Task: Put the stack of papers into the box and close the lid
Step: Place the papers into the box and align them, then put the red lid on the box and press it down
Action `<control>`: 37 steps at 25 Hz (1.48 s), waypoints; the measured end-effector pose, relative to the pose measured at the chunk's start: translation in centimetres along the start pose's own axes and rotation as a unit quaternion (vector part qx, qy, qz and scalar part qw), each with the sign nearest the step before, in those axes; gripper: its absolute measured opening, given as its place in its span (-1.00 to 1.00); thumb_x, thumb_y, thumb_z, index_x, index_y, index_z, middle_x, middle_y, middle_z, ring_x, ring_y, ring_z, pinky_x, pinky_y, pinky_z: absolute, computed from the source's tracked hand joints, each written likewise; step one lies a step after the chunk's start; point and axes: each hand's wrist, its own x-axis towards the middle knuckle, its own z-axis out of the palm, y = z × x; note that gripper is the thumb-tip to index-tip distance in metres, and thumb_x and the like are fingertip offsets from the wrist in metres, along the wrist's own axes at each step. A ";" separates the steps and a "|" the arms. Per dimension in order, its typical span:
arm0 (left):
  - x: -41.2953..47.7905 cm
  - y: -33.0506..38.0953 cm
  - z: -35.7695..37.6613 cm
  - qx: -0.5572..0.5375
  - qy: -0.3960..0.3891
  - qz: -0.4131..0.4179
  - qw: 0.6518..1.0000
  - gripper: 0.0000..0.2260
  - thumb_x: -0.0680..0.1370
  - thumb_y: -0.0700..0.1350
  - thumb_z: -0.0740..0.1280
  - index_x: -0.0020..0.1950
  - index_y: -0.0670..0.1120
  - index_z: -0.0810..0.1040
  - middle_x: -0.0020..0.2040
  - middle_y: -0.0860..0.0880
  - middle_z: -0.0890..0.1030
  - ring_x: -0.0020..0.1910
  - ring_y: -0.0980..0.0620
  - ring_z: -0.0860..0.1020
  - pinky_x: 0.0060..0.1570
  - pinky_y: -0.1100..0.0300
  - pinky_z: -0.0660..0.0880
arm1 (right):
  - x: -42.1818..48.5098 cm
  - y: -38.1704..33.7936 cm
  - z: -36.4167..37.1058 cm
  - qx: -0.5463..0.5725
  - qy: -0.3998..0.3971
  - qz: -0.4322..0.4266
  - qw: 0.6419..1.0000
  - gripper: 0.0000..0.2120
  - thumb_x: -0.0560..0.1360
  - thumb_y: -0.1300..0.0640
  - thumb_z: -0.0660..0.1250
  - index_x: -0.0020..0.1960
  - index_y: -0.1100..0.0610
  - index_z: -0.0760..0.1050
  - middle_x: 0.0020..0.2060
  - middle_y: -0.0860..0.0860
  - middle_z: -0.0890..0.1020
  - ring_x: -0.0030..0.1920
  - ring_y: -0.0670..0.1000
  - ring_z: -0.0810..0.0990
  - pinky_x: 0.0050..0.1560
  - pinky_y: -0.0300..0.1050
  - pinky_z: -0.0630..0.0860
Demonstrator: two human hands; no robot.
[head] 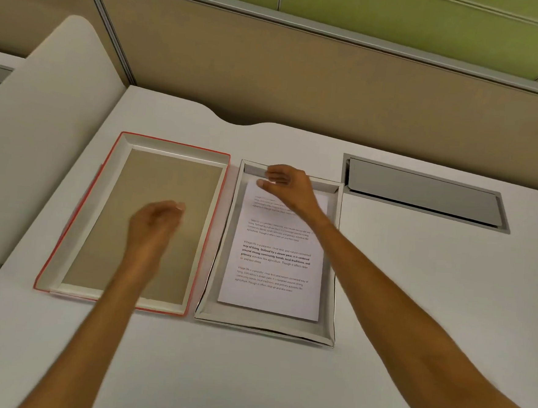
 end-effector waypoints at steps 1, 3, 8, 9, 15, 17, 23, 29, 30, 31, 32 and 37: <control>1.4 0.5 -1.4 0.073 0.046 0.044 0.995 -0.80 0.52 -0.17 0.44 0.14 -0.12 0.61 0.13 -0.12 0.65 0.13 -0.06 0.59 0.18 0.09 0.54 | -0.7 -0.6 1.4 0.026 0.009 0.004 1.000 -0.46 0.37 0.00 0.56 0.26 0.21 0.55 0.12 0.09 0.68 0.10 -0.01 0.65 0.19 -0.18 0.58; 3.6 1.3 -3.9 0.180 0.115 0.094 0.972 -0.69 0.51 -0.11 0.45 0.24 -0.14 0.58 0.19 -0.11 0.63 0.17 -0.05 0.60 0.15 0.13 0.49 | -2.0 -1.6 4.7 0.072 0.034 0.019 0.997 -0.48 0.34 0.04 0.59 0.22 0.22 0.57 0.07 0.10 0.69 0.07 0.01 0.67 0.16 -0.19 0.59; 8.1 0.5 -9.6 0.318 0.177 0.156 0.918 -0.56 0.48 -0.17 0.49 0.33 -0.23 0.52 0.27 -0.25 0.59 0.21 -0.25 0.58 0.24 -0.03 0.50 | -5.1 -3.2 12.3 0.085 0.075 0.077 0.991 -0.54 0.34 0.12 0.59 0.16 0.26 0.57 -0.03 0.11 0.67 -0.08 0.01 0.63 0.01 -0.28 0.58; 8.7 -0.1 -10.8 0.346 0.178 0.152 0.909 -0.53 0.47 -0.19 0.50 0.34 -0.25 0.50 0.28 -0.29 0.58 0.22 -0.29 0.57 0.26 -0.10 0.49 | -5.4 -3.1 13.3 0.061 0.076 0.078 0.992 -0.62 0.35 0.14 0.58 0.09 0.26 0.58 -0.10 0.09 0.65 -0.17 -0.03 0.58 -0.09 -0.39 0.52; 9.4 -2.7 -14.7 0.430 0.177 0.082 0.882 -0.46 0.41 -0.09 0.56 0.27 -0.34 0.52 0.16 -0.38 0.61 0.11 -0.41 0.59 0.15 -0.23 0.53 | -6.3 -2.2 17.6 -0.027 0.060 0.089 0.994 -0.71 0.44 0.21 0.49 0.13 0.23 0.54 0.05 0.11 0.66 0.01 0.08 0.66 -0.07 -0.25 0.59; 9.1 -3.2 -14.8 0.436 0.170 0.081 0.880 -0.57 0.43 -0.08 0.54 0.13 -0.35 0.59 0.06 -0.36 0.65 0.00 -0.41 0.62 0.06 -0.24 0.58 | -6.5 -1.8 18.7 -0.058 0.057 0.097 0.992 -0.74 0.45 0.22 0.47 0.11 0.21 0.54 0.01 0.11 0.66 -0.01 0.08 0.66 -0.04 -0.07 0.66; 9.3 -3.1 -15.1 0.447 0.183 0.088 0.872 -0.76 0.52 -0.12 0.44 -0.08 -0.33 0.62 -0.10 -0.35 0.67 -0.15 -0.36 0.63 -0.10 -0.15 0.58 | -6.4 -1.3 18.8 -0.071 0.074 0.111 0.989 -0.93 0.47 0.30 0.42 -0.12 0.28 0.54 -0.16 0.14 0.65 -0.20 0.05 0.62 -0.20 -0.07 0.64; 9.0 0.0 -15.5 0.463 0.170 0.090 0.865 -0.84 0.56 -0.23 0.34 0.00 -0.35 0.52 -0.02 -0.42 0.60 -0.04 -0.43 0.57 -0.05 -0.15 0.50 | -7.2 -2.1 17.5 -0.009 0.087 0.121 0.989 -0.74 0.44 0.22 0.48 -0.25 0.33 0.46 -0.33 0.11 0.61 -0.31 0.11 0.61 -0.34 -0.33 0.50; 8.8 0.9 -15.6 0.462 0.169 0.087 0.866 -0.82 0.56 -0.23 0.32 0.06 -0.35 0.49 0.04 -0.44 0.58 0.02 -0.45 0.55 0.01 -0.18 0.49 | -7.6 -3.0 17.1 -0.014 0.097 0.105 0.990 -0.75 0.48 0.16 0.46 -0.21 0.27 0.45 -0.35 0.05 0.55 -0.34 0.06 0.54 -0.41 -0.40 0.37; 8.6 1.8 -15.6 0.462 0.168 0.082 0.867 -0.79 0.57 -0.23 0.32 0.12 -0.35 0.45 0.09 -0.44 0.57 0.07 -0.46 0.53 0.06 -0.19 0.48 | -8.0 -4.4 16.9 -0.014 0.107 0.083 0.991 -0.80 0.51 0.12 0.42 -0.08 0.25 0.48 -0.29 0.01 0.55 -0.28 0.02 0.53 -0.38 -0.40 0.36; 8.2 2.8 -15.5 0.461 0.166 0.077 0.868 -0.76 0.57 -0.22 0.32 0.16 -0.34 0.42 0.12 -0.44 0.56 0.09 -0.46 0.52 0.09 -0.20 0.47 | -8.3 -6.1 16.8 0.004 0.108 0.056 0.993 -0.72 0.53 0.09 0.40 0.12 0.27 0.50 -0.17 0.03 0.60 -0.15 0.02 0.58 -0.22 -0.39 0.43; 5.5 7.5 -14.2 0.388 0.150 0.058 0.908 -0.63 0.51 -0.19 0.41 0.23 -0.17 0.34 0.17 -0.31 0.58 0.12 -0.34 0.56 0.16 -0.17 0.49 | -8.2 -15.9 17.7 0.115 -0.025 0.019 0.993 -0.43 0.52 -0.07 0.38 0.38 0.27 0.38 0.27 0.19 0.56 0.26 0.15 0.56 0.26 0.01 0.51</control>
